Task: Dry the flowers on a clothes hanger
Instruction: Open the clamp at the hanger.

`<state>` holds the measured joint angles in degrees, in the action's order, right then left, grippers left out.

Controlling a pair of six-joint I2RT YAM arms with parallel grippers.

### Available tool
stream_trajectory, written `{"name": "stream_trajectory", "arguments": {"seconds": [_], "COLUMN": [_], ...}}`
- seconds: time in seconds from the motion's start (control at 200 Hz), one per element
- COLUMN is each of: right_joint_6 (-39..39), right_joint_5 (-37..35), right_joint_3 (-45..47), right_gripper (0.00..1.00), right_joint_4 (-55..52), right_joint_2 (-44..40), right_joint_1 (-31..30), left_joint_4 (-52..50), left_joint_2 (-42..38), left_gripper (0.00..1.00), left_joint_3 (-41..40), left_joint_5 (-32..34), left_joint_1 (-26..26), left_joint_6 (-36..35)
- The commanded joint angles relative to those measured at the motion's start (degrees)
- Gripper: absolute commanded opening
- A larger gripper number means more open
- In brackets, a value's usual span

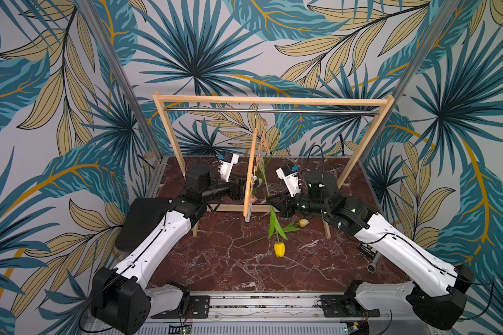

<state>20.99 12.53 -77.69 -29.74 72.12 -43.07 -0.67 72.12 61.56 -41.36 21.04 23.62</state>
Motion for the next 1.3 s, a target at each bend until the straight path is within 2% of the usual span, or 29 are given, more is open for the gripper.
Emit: {"name": "stream_trajectory", "arguments": {"seconds": [0.0,0.24,0.746,0.967,1.132,1.297], "right_joint_6": [0.5,1.5,10.3,10.9,10.7,9.7], "right_joint_5": [0.6,0.4,-2.8,-2.7,-2.7,-0.8], "right_joint_3": [0.0,2.0,12.9,14.1,14.1,12.6], "right_gripper": [0.00,0.00,0.00,0.00,0.00,0.00], "right_joint_4": [0.4,1.5,13.3,13.0,11.8,10.0], "right_joint_2": [-1.1,-2.3,-6.6,-8.0,-8.8,-8.3], "right_joint_1": [-0.2,-0.2,-0.1,0.1,0.4,0.5], "left_joint_4": [0.3,1.6,5.2,5.9,5.8,5.7], "left_joint_2": [-1.8,-2.3,-3.5,-4.4,-4.6,-3.7], "left_gripper": [0.69,0.61,0.53,0.53,0.63,0.64], "left_joint_3": [1.9,0.9,-2.7,-4.6,-4.9,-3.7], "left_joint_5": [-0.8,-1.0,0.6,1.3,1.2,-1.1], "left_joint_1": [0.3,0.3,1.7,2.2,2.3,2.8], "left_joint_6": [0.0,1.5,5.7,6.0,5.7,5.6]}}
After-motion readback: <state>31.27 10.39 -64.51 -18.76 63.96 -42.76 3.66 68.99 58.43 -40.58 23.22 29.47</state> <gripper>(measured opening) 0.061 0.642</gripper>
